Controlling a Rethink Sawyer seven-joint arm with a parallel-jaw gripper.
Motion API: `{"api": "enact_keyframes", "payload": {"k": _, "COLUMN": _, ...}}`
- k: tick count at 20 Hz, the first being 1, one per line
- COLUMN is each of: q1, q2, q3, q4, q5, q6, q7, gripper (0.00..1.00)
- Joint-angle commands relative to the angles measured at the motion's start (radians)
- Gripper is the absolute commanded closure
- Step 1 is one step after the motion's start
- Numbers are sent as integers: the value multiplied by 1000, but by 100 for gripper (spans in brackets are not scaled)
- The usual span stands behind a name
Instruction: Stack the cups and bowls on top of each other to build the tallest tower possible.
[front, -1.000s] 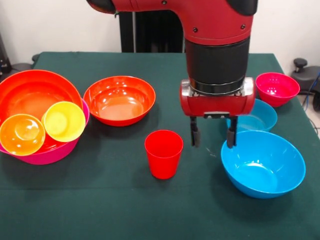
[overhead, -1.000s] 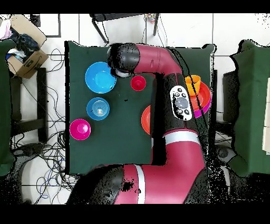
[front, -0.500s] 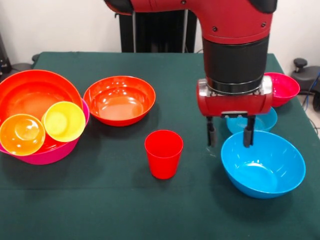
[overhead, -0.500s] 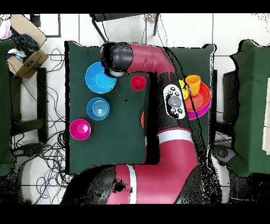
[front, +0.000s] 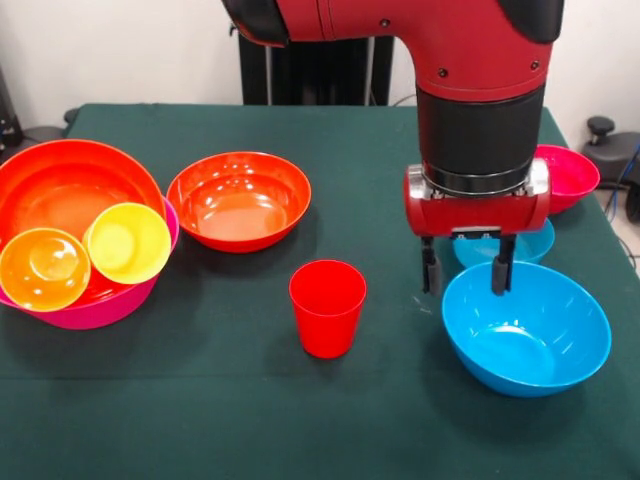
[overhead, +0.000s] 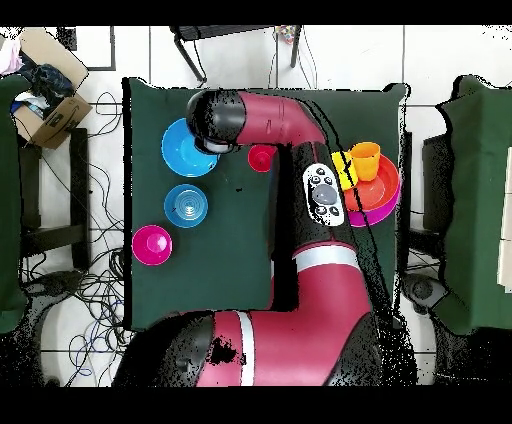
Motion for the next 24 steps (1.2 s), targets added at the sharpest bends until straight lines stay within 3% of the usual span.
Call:
{"api": "enact_keyframes", "payload": {"k": 1, "q1": -2, "q2": 35, "q3": -6, "q4": 93, "q5": -29, "q6": -54, "q7": 78, "gripper": 0}}
{"api": "enact_keyframes", "payload": {"k": 24, "q1": -24, "q2": 78, "q3": 1, "q4": 143, "q5": -24, "q6": -158, "q7": 68, "gripper": 0}}
